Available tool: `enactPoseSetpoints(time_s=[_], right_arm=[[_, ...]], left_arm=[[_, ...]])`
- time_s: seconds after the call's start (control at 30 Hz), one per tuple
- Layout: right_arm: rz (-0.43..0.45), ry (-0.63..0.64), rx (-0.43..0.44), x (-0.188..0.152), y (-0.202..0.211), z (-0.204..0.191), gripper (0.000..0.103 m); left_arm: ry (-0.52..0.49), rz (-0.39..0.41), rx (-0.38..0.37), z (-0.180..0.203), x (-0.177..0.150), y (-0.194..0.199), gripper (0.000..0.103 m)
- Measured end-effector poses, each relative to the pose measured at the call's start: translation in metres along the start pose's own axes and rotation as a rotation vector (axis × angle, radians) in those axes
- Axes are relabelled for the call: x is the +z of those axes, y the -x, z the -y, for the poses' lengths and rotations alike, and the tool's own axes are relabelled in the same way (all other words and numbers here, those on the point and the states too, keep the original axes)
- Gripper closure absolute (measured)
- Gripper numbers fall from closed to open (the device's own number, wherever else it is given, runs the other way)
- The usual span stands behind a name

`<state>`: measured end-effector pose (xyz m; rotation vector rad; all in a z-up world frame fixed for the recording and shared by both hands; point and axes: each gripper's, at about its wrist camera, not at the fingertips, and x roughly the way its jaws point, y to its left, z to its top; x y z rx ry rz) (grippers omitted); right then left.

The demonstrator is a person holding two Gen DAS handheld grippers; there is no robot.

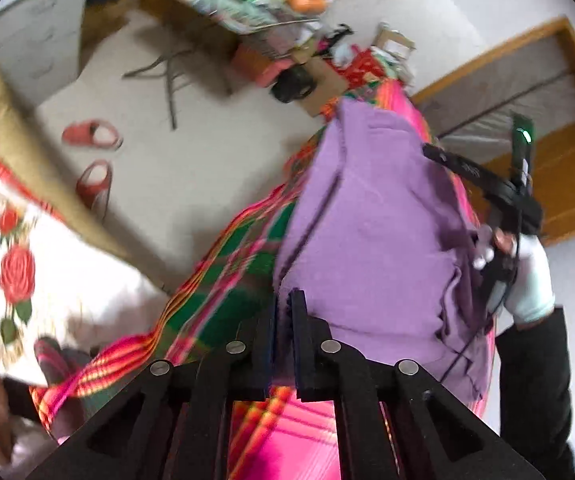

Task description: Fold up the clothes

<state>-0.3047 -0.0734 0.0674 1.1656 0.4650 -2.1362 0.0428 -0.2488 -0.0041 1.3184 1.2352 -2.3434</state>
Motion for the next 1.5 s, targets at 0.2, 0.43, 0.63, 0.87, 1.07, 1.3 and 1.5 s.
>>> enactPoseSetpoints(time_s=[0.2,0.43,0.63,0.87,1.07,1.3,1.5], right_arm=[[0.06,-0.031,0.022,-0.025,0.042,0.017,0.079],[0.136,-0.102,0.08,-0.124,0.125,0.046,0.069],[0.113,-0.027,0.054,-0.207,0.154,0.02,0.064],[0.077,0.103,-0.029,-0.237,0.143,-0.009,0.063],[0.088,0.066,-0.104,-0.236,0.144,0.003,0.097],[0.183,-0.095,-0.155,-0.252,0.178,0.038,0.099],[0.347,-0.35,-0.25,-0.274,0.255,0.1,0.099]], left_arm=[[0.043,0.056,0.025,-0.009,0.003,0.015,0.097],[-0.06,0.045,-0.003,0.014,0.005,0.021,0.098],[-0.162,-0.019,-0.032,0.043,-0.015,0.006,0.094],[-0.242,-0.068,-0.052,0.066,-0.035,-0.008,0.094],[-0.255,-0.066,-0.05,0.07,-0.043,-0.007,0.094],[-0.275,-0.065,-0.055,0.077,-0.048,-0.008,0.094],[-0.274,-0.07,-0.059,0.076,-0.049,-0.009,0.094]])
